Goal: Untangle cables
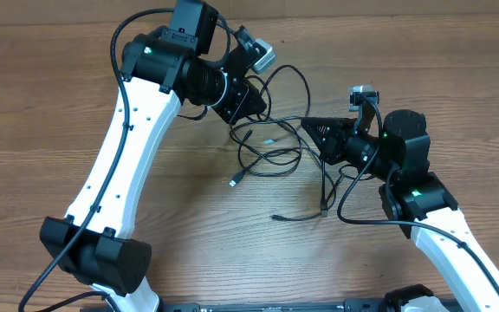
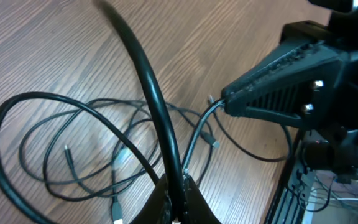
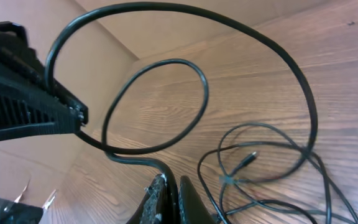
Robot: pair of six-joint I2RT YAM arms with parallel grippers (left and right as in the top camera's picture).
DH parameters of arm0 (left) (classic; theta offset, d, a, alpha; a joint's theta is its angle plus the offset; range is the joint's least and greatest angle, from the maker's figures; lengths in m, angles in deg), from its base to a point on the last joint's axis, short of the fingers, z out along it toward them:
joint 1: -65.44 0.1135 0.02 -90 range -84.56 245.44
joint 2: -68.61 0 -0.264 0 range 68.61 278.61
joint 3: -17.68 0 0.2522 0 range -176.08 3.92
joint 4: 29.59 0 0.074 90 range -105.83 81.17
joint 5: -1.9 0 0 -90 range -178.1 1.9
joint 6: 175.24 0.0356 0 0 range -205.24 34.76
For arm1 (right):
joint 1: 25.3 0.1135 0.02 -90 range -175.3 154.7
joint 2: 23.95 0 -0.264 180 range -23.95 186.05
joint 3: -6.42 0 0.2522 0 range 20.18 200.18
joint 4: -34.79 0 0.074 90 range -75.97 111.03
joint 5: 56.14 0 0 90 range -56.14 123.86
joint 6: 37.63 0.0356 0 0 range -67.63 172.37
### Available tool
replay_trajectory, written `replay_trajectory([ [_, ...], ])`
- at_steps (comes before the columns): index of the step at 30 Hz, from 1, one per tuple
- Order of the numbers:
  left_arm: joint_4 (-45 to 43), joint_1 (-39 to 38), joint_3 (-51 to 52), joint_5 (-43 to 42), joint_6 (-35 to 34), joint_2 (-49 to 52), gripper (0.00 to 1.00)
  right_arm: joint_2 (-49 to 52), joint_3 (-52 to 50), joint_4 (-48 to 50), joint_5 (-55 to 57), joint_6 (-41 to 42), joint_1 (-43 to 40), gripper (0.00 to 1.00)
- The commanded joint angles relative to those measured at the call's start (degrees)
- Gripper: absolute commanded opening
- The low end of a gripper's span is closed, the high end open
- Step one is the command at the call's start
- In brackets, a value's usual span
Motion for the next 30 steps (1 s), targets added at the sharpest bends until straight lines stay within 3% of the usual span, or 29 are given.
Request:
replay_trajectory([
  [1, -0.42, -1.05, 0.90, -4.02, 2.29, 0.48, 0.04, -0.15, 1.31, 1.86, -3.76, -1.11, -0.15, 0.04],
  [6, -2.01, -2.60, 1.92, -3.98, 2.49, 0.48, 0.05, -0.15, 1.31, 2.19, -9.68, -1.09, -0.04, 0.04],
  [16, -3.32, -5.53, 6.08, -3.89, 4.63, 0.79, 0.04, -0.15, 1.31, 2.36, -9.77, -1.31, -0.04, 0.04],
  [21, -3.30, -5.55, 6.08, -3.96, 4.61, 0.94, 0.09, -0.15, 1.31, 3.19, -9.73, -1.31, -0.04, 0.04],
  [30, -1.86, -5.57, 6.08, -4.42, 4.74, 0.94, 0.04, -0.15, 1.31, 3.02, -9.07, -1.33, -0.04, 0.04],
])
